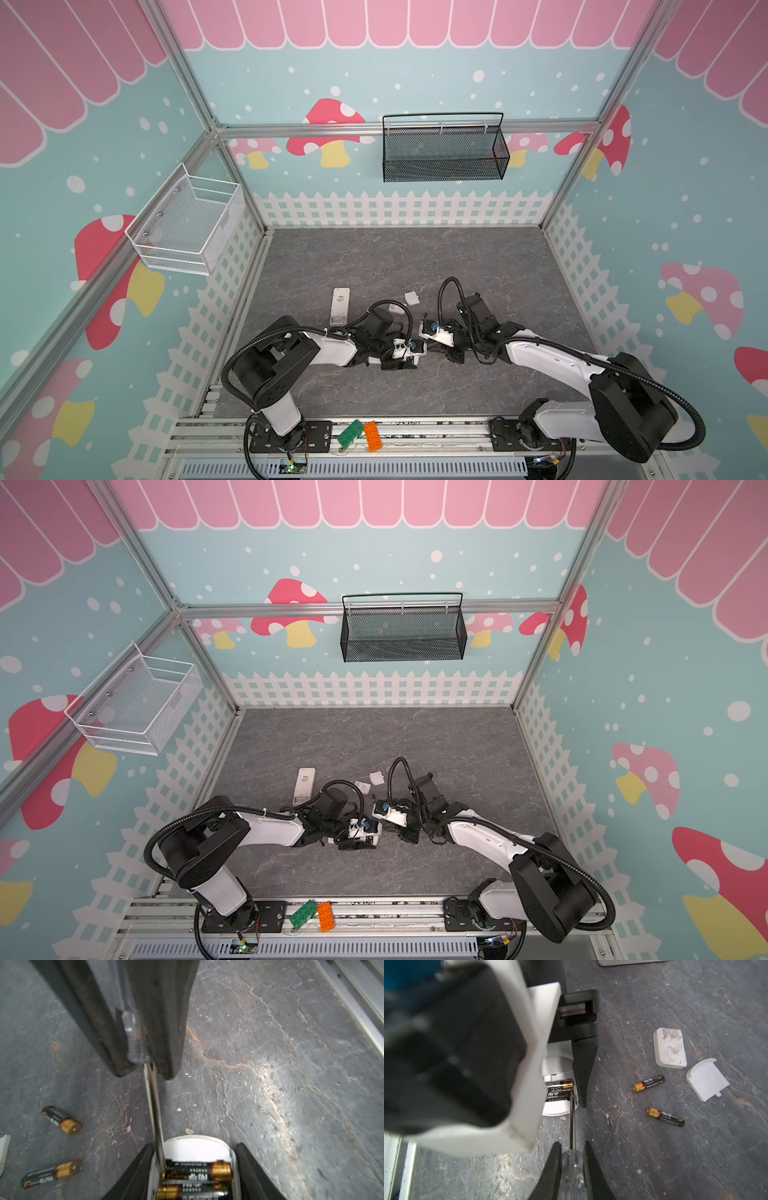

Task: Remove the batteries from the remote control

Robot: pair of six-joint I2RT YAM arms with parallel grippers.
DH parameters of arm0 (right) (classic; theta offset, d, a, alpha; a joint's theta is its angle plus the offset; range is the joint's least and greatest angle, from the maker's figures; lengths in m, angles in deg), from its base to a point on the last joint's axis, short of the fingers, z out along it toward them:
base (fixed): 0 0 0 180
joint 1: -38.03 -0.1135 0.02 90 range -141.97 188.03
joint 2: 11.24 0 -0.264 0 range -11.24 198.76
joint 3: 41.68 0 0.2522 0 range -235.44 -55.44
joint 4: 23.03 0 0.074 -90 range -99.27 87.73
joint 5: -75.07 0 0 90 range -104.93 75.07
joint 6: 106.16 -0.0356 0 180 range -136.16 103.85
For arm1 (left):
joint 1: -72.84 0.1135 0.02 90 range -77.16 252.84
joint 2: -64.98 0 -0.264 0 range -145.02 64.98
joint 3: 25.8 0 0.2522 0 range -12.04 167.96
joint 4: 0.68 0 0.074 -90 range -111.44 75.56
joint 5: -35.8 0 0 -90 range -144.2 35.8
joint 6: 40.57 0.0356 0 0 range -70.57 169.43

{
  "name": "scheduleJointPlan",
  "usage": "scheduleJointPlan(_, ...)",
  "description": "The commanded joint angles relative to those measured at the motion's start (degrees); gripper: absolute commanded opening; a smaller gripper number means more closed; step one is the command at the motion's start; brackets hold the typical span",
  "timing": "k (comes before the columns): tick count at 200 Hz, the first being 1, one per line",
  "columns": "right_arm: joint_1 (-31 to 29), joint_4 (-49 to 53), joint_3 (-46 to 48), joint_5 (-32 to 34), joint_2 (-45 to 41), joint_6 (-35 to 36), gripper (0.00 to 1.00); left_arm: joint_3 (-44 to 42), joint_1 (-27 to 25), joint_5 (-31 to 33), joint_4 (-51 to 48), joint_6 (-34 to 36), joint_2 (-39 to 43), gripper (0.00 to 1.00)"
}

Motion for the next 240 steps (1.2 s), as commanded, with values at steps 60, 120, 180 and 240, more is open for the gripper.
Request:
scheduleJointPlan(60, -0.1, 2.8, -1.5, 5.0, -0.8, -3.8, 0.0, -2.2, -1.0, 4.7, -2.0, 1.2, -1.7, 0.47)
scheduleJointPlan(120, -0.1, -4.0, -0.3, -1.0, -1.1, -5.2, 0.0, -2.0, -1.1, 5.0, -2.0, 1.1, -1.8, 0.46)
scheduleJointPlan(180, -0.5, -8.9, 1.3, -0.4, -0.4, -6.1, 0.0, -2.1, -1.2, 5.3, -1.9, 0.9, -1.8, 0.46)
scheduleJointPlan(240, -1.8, -8.9, 1.7, 1.4, 1.1, -5.2, 0.0, -2.1, -1.2, 5.4, -1.8, 0.8, -1.8, 0.47)
